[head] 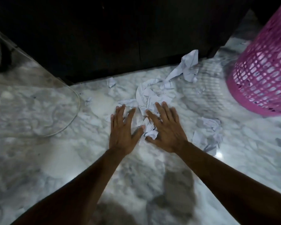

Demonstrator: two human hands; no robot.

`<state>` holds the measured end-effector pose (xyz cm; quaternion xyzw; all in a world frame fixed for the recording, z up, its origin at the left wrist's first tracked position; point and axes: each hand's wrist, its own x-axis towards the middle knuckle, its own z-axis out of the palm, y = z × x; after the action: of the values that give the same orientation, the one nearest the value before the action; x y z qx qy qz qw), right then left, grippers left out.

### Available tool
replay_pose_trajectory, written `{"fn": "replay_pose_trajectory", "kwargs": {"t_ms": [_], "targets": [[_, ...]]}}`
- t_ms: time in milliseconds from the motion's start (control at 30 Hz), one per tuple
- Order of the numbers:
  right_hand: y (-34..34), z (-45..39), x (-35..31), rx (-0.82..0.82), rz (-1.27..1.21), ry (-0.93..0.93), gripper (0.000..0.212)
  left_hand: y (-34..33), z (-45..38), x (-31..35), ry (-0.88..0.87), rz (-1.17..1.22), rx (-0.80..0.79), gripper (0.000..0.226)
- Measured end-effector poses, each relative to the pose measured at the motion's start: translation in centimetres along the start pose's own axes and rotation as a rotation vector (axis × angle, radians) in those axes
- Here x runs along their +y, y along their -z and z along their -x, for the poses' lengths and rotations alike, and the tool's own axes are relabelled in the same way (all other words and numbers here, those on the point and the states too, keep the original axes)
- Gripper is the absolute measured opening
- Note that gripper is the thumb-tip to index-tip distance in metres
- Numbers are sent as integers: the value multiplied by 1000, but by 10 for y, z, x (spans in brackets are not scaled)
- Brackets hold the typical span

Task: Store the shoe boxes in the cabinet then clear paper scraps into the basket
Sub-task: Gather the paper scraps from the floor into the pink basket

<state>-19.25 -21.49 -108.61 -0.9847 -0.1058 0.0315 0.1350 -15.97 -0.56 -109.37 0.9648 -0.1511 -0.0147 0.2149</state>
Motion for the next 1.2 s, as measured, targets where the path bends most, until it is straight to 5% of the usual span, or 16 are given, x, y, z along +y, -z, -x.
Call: {"fn": "replay_pose_trajectory", "kwargs": {"t_ms": [167, 300, 433, 533, 767, 1000, 1200], "targets": [[39, -38, 37, 163, -91, 0, 119, 15, -68, -12, 25, -57, 122, 80], [81, -69, 84, 501, -202, -188, 105, 30, -101, -35, 213, -47, 259, 83], [91, -116, 114, 391, -224, -447, 97, 29, -121, -53, 379, -66, 164, 89], [75, -131, 118, 215, -253, -505, 101, 18, -127, -48, 303, -112, 31, 90], [24, -109, 71, 54, -78, -224, 89, 0, -93, 0, -17, -116, 21, 84], [43, -72, 56, 227, -193, -159, 71, 22, -92, -30, 268, -9, 163, 79], [65, 1, 63, 252, -233, -113, 86, 15, -80, -15, -172, 36, -59, 76]]}}
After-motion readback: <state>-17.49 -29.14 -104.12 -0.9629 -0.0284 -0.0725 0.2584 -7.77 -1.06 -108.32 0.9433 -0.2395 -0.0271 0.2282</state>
